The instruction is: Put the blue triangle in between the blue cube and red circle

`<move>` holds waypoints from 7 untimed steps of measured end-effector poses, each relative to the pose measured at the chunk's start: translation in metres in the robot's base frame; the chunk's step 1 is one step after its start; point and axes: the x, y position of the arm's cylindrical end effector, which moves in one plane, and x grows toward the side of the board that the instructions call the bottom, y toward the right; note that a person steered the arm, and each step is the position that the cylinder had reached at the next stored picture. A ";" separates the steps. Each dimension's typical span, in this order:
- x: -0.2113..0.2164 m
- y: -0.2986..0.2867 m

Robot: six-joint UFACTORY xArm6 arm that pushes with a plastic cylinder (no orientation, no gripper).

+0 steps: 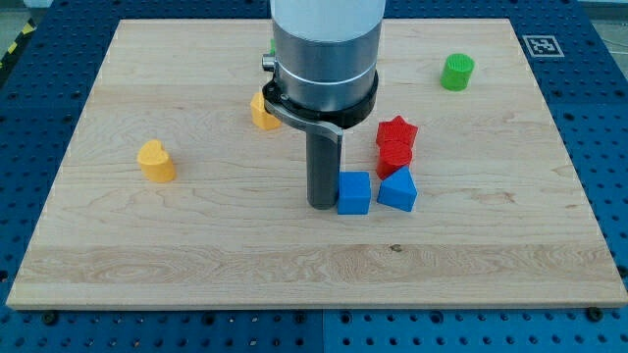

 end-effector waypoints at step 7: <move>-0.028 0.004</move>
